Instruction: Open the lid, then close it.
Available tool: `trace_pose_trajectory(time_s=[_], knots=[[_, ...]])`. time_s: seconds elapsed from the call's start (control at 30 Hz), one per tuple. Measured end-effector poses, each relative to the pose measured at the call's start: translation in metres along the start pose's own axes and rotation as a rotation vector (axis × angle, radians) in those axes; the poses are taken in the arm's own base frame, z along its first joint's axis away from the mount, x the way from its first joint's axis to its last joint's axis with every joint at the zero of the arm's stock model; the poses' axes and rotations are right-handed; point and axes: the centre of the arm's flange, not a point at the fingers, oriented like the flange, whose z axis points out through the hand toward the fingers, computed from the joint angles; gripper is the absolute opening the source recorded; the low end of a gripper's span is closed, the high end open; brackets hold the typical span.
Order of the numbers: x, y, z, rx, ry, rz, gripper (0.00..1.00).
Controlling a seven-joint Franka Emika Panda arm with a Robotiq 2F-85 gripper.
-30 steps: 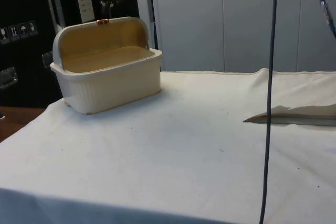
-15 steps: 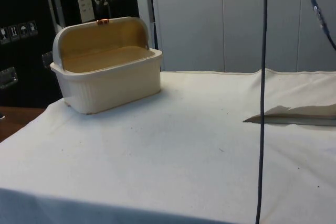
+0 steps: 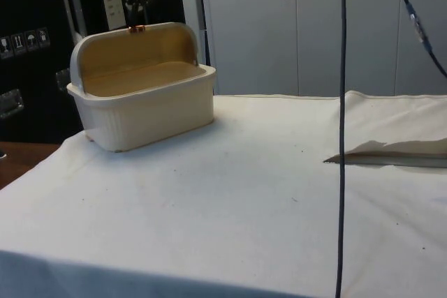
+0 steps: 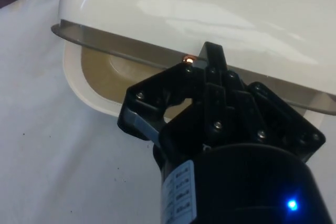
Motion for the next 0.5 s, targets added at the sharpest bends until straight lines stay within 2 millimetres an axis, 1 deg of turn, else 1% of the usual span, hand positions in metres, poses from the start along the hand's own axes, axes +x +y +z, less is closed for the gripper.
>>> trace_pose_trajectory(time_s=[0.13, 0.5], knots=[[0.0008, -0.0018, 0.0058, -0.014, -0.021, -0.005, 0.00], [0.0047, -0.0052, 0.0097, -0.034, -0.049, -0.014, 0.00]])
